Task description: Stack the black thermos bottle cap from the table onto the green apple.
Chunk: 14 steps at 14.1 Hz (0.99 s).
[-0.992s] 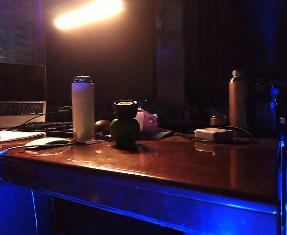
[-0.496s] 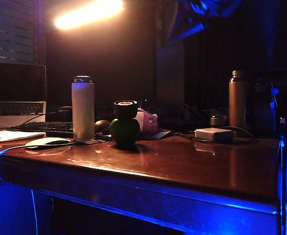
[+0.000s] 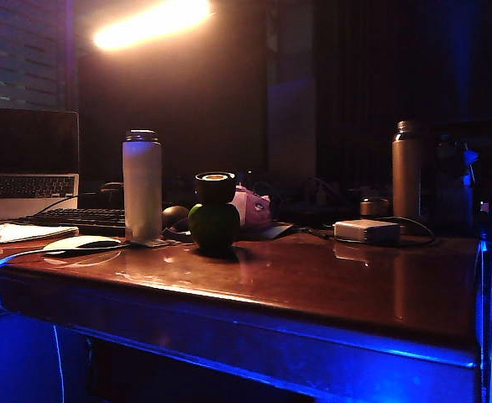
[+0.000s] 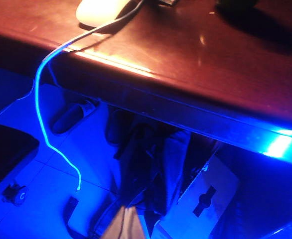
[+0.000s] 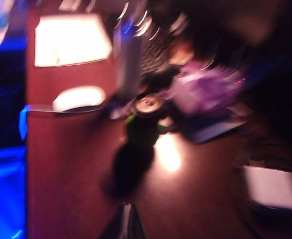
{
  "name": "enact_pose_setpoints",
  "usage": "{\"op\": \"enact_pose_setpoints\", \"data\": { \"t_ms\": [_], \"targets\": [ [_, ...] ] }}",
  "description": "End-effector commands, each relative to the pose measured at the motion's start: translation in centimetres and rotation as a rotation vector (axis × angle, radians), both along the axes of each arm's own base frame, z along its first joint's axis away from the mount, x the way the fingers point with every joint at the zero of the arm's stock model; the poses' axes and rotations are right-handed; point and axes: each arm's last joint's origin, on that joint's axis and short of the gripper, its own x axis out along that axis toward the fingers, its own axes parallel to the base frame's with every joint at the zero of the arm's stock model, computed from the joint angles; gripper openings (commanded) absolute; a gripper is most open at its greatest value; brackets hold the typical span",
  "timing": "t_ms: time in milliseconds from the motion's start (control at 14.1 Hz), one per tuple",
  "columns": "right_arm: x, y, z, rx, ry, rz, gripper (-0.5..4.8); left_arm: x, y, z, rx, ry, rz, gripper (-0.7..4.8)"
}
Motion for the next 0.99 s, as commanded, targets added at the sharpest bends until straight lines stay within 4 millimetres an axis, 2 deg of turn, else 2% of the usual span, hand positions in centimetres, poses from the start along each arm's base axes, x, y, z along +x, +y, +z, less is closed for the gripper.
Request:
{"op": "enact_pose_setpoints", "data": {
  "t_ms": [71,283,425,567,779,992],
  "targets": [
    [-4.9,-3.0,-0.3,0.037,-0.096,-0.116,-0.05,0.0,0.0,0.0,0.001,0.002,-0.003,-0.03],
    [-9.5,-6.0,-3.3,0.049,-0.154,-0.263,-0.05,0.0,0.0,0.0,0.001,0.002,-0.003,-0.03],
    [-11.3,-7.2,-5.7,0.054,-0.173,-0.34,-0.05,0.0,0.0,0.0,0.001,0.002,-0.003,-0.03],
    [-12.6,-7.9,-7.8,0.082,-0.208,-0.342,-0.05,0.0,0.0,0.0,0.001,0.002,-0.003,-0.03],
    [-12.3,-7.8,-9.1,0.059,-0.145,-0.355,-0.05,0.0,0.0,0.0,0.0,-0.005,-0.003,-0.03],
    [-11.9,-7.7,-9.9,0.153,-0.074,-0.422,-0.05,-0.1,0.0,0.0,0.001,-0.007,0.0,-0.03]
  ]
}}
